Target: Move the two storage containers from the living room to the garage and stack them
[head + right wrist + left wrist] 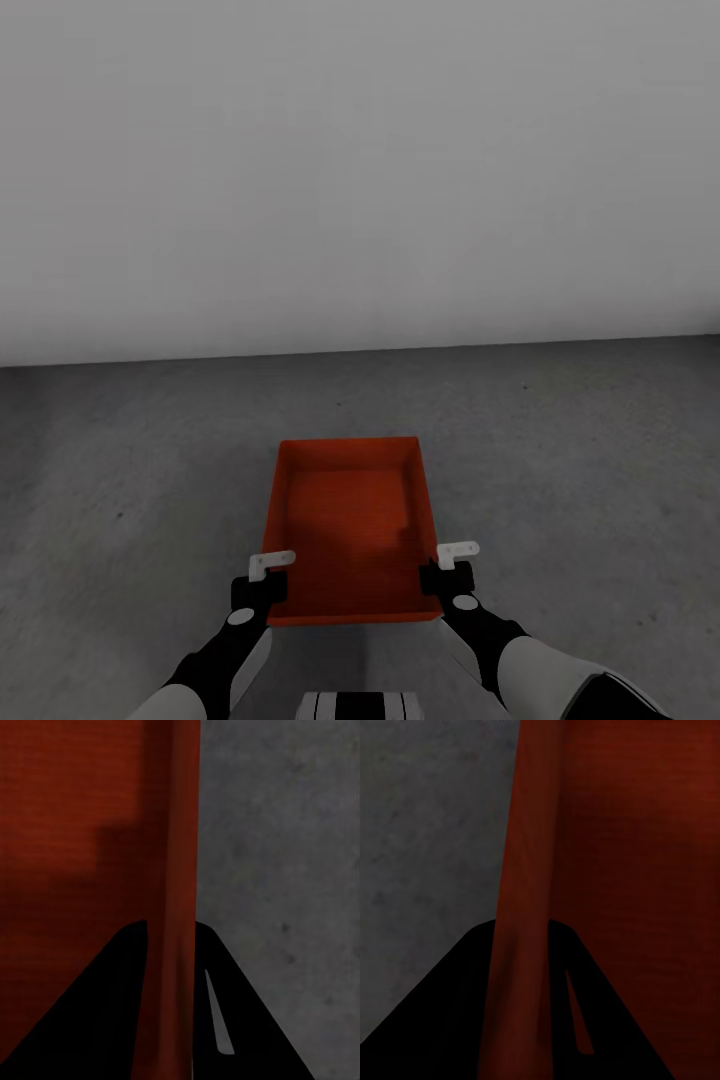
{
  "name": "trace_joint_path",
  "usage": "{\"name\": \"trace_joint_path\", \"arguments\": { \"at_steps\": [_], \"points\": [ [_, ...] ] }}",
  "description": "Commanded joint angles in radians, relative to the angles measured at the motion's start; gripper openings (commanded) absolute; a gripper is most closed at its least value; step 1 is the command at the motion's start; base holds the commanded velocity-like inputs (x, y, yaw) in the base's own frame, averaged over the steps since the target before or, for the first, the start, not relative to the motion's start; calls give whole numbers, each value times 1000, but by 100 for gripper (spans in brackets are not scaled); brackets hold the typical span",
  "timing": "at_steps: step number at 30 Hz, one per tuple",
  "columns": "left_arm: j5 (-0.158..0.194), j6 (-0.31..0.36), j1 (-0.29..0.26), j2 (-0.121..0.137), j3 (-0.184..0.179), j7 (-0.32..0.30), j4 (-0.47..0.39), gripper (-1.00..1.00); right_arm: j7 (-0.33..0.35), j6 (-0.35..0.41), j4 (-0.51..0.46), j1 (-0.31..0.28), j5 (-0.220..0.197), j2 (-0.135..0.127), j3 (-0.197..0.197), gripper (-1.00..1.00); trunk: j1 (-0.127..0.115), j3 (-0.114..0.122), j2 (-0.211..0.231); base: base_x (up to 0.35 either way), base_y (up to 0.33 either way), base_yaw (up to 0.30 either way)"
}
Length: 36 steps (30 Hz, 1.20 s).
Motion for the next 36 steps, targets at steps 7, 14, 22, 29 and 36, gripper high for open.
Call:
{"name": "trace_joint_path", "arguments": {
  "at_steps": [7, 14, 22, 29, 36],
  "points": [
    [6, -3, -1, 1, 5, 12, -3, -100, -3, -4, 2, 0, -16, 0, 0, -100, 0, -1, 0, 0, 0, 0],
    [4, -3, -1, 1, 3, 1, -5, -100, -2, -6, 2, 0, -16, -1, 0, -100, 0, -1, 0, 0, 0, 0],
    [6, 2, -1, 1, 0, -3, 8, 100, -3, -5, 2, 0, -17, 0, 0, 100, 0, -1, 0, 0, 0, 0],
    [5, -1, -1, 1, 3, -2, 2, 100, -2, -4, 2, 0, -16, 0, 0, 100, 0, -1, 0, 0, 0, 0],
    [5, -3, -1, 3, 3, -1, -4, 100, -2, -4, 2, 0, -16, -1, 0, 100, 0, -1, 0, 0, 0, 0]
  ]
}}
